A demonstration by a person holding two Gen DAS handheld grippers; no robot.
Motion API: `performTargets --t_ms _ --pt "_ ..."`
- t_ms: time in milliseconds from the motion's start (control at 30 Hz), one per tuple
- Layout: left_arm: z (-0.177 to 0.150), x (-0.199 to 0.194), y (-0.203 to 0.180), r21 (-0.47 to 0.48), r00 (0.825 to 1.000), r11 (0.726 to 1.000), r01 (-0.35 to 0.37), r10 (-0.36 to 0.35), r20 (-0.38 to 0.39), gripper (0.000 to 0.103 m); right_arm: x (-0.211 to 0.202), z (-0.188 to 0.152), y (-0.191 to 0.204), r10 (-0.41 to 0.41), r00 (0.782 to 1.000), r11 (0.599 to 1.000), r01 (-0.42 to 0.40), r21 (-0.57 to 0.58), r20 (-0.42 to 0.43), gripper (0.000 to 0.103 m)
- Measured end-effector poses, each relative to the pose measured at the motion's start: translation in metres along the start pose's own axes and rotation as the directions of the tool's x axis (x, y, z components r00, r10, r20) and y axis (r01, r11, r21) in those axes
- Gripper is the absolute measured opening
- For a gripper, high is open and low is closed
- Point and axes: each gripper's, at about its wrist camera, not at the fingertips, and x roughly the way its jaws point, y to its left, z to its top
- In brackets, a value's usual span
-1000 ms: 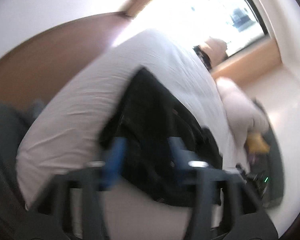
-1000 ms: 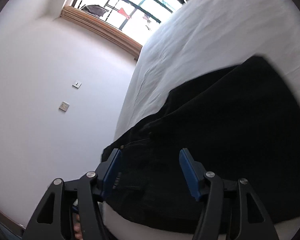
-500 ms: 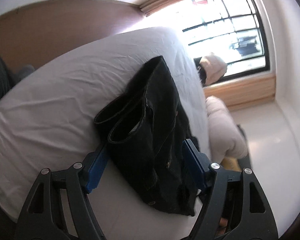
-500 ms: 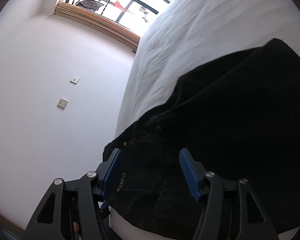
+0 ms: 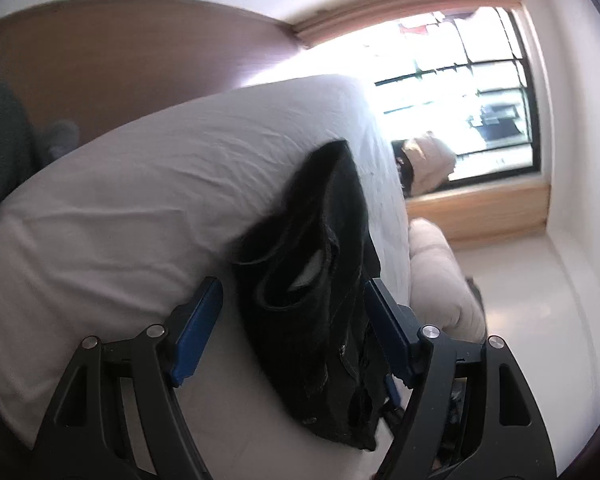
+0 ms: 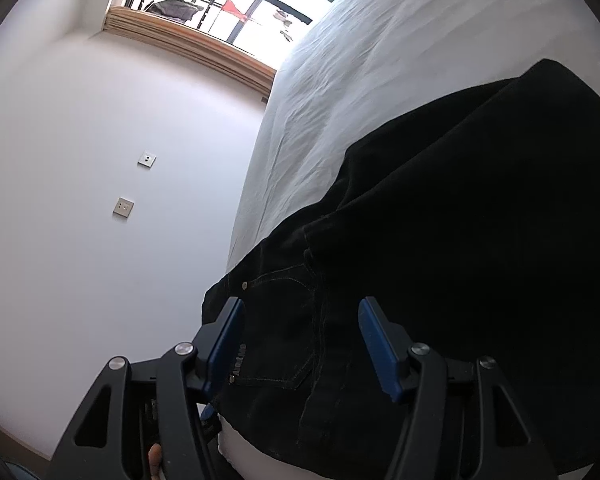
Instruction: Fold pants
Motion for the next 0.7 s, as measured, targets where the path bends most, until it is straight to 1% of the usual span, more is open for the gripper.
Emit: performTargets --t_ms 33,133,233,300,333,367,400,433,500,633,700 --pt "0.0 0.003 -0.002 0.02 1.0 1.0 0.001 -0.001 0.005 0.072 0.001 0.0 0.001 0.002 1.0 1.0 -0.002 -0.005 -0.004 0.063" --pt "0.004 0.01 -0.003 0.029 1.0 0.999 0.022 -0.023 0.011 0.072 0.003 -0.001 0.003 0.005 1.0 1.0 -0.005 -0.01 -0.008 0.063" --pt "0.011 0.016 0.001 -0.008 0.998 0.998 0.058 -0.058 0.012 0.072 0.002 0.001 0.005 0.011 1.0 1.0 -0.011 -0.016 -0.008 0.063" --pt "0.017 0.016 0.002 -0.018 0.997 0.997 0.081 -0.081 -0.011 0.07 0.002 0.003 0.005 0.014 1.0 1.0 -0.014 -0.018 -0.008 0.063" --pt "0.019 0.018 0.002 -0.023 0.996 0.996 0.086 -0.087 -0.021 0.066 0.002 0.004 0.005 0.015 1.0 1.0 -0.015 -0.018 -0.008 0.063" --pt "0.022 0.018 0.005 -0.031 0.995 0.995 0.091 -0.092 -0.033 0.051 0.002 0.005 0.005 0.014 1.0 1.0 -0.014 -0.02 -0.01 0.063" --pt "0.023 0.021 0.008 -0.04 0.996 0.996 0.079 -0.08 -0.045 0.039 0.0 0.006 0.004 0.012 1.0 1.0 -0.012 -0.021 -0.011 0.063" --pt "0.024 0.021 0.013 -0.059 0.996 0.996 0.068 -0.071 -0.059 0.023 0.0 0.006 0.004 0.01 1.0 1.0 -0.01 -0.022 -0.011 0.063" --pt "0.027 0.022 0.023 -0.111 0.991 0.989 0.098 -0.107 -0.075 0.019 0.0 0.008 0.002 0.007 1.0 1.0 -0.007 -0.016 -0.01 0.063" --pt "0.031 0.021 0.013 -0.068 0.991 0.993 0.095 -0.1 -0.084 0.015 0.0 0.008 -0.004 0.0 1.0 1.0 0.0 -0.002 -0.01 0.063" --pt "0.034 0.016 0.011 -0.072 0.99 0.992 0.106 -0.112 -0.09 0.013 0.002 0.008 -0.008 -0.005 1.0 1.0 0.005 0.004 -0.015 0.063"
